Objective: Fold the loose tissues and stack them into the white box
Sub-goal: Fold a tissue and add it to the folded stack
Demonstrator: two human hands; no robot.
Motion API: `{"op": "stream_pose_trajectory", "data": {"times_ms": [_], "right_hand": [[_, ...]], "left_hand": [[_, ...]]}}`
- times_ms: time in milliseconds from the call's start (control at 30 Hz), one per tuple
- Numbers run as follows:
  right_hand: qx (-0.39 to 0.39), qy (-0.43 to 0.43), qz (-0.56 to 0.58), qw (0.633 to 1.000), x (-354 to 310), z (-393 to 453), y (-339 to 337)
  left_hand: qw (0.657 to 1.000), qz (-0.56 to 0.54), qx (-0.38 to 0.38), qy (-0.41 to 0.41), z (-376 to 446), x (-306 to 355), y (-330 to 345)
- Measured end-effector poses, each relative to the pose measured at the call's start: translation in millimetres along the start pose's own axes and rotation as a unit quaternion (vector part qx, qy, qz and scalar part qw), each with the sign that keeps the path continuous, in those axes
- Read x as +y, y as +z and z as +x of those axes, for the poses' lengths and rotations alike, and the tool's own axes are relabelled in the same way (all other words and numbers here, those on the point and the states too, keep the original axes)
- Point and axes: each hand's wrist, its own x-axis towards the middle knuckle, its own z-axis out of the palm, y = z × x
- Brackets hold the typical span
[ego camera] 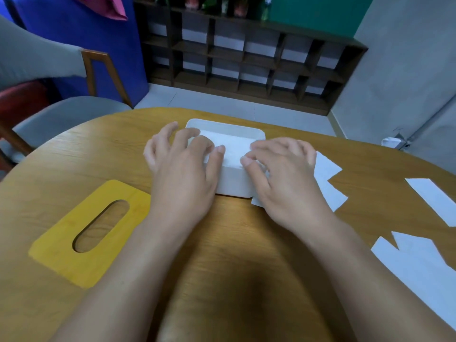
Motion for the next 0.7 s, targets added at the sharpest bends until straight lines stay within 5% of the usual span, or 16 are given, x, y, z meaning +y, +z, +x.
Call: {"op": "stream_pose_trajectory", "data": {"times_ms": [233,433,567,700], "right_hand": [[0.072,0.037,0.091,0.993,20,-32,-23],[0.004,0.121,0.090,0.989,68,-84,-13],[-0.072,0.118,0.036,0.990,83,-107,-3],[-0.055,0.115,0.011,0.992,86,-131,-12]], "left_hand": [[0.990,-0.116,0.015,0.081,-13,35,-6],[0.963,-0.169,-0.142,0.152,-53,79,9],[0.959,-0.136,-0.215,0.127,-71,81,33],[0.960,-0.121,-0.235,0.093,-74,73,45]]}}
